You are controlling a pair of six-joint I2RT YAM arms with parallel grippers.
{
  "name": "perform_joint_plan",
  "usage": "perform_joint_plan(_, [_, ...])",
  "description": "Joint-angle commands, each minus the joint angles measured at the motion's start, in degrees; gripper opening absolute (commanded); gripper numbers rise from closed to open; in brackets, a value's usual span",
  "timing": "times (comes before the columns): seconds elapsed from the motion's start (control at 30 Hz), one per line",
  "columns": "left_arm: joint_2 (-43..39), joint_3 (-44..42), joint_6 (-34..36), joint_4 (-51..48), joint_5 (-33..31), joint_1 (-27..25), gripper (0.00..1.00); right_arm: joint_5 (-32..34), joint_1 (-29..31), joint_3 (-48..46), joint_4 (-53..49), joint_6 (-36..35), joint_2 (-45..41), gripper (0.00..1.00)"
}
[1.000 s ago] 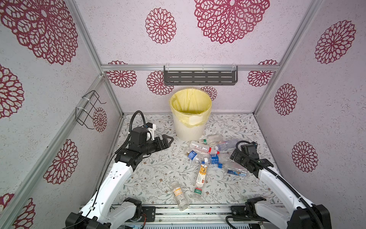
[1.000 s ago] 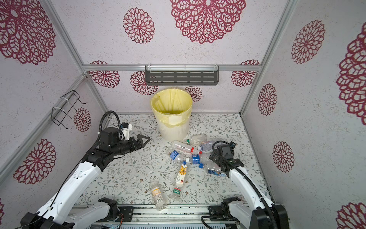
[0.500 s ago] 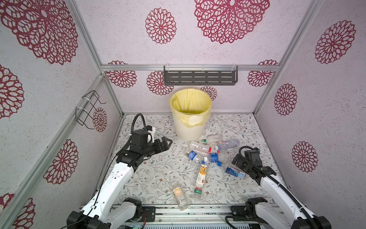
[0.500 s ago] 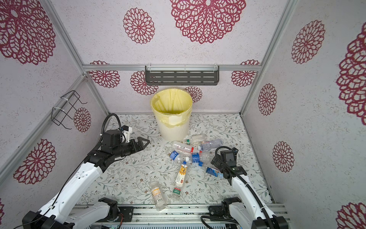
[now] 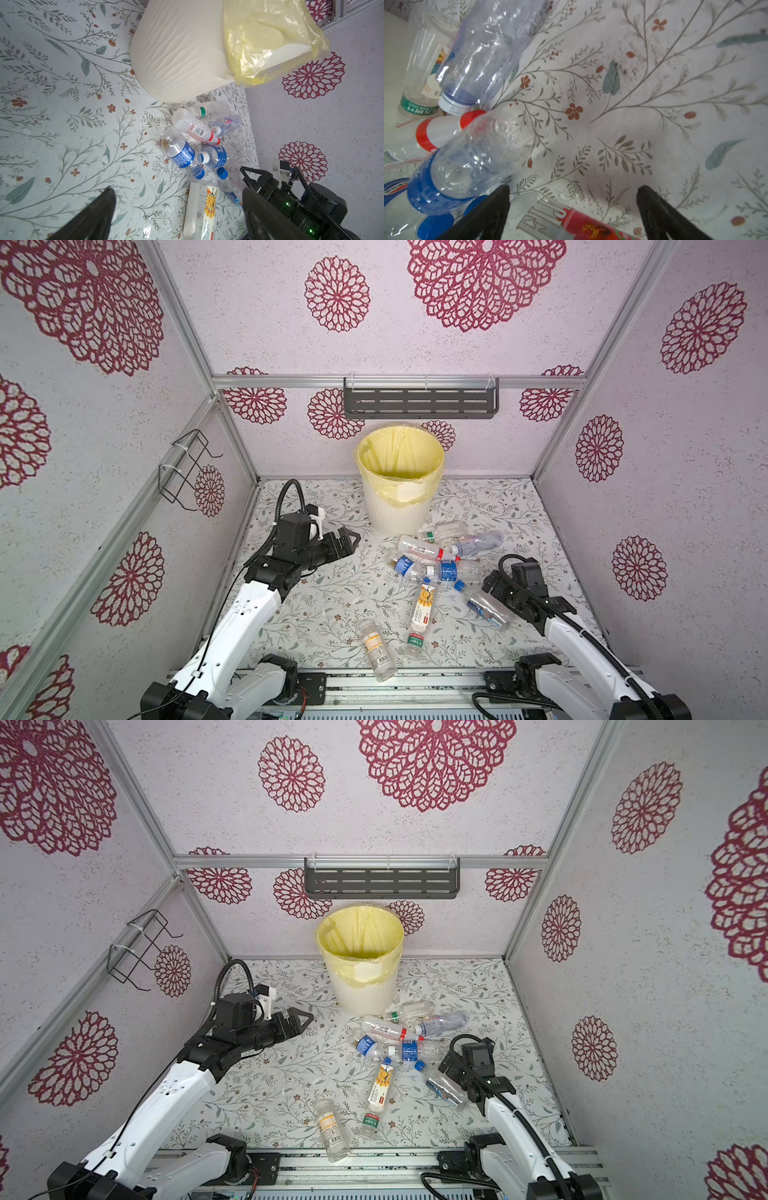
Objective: Throw the plastic bottles in the bin
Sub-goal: 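Lower the right gripper onto the blue-capped clear bottle and close it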
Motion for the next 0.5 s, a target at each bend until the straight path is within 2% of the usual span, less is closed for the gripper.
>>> perform_joint_plan(0.0, [0.2, 1.3, 1.4, -0.4, -0.6, 0.2, 0.97, -2.6, 0.8, -1.3, 0.7, 3.7, -3.2, 0.99])
perform_joint_plan(0.3, [0.7, 1.3, 1.6, -0.3, -0.3, 0.2, 0.97, 0.2, 7.8, -1.0, -3.5, 9.0, -8.1, 0.99])
perform_joint_plan(0.47, [0.5, 1.1, 1.4, 0.2, 0.1, 0.2, 0.97, 2.5, 11.4, 3.0, -9.7, 9.3, -3.9, 0.99])
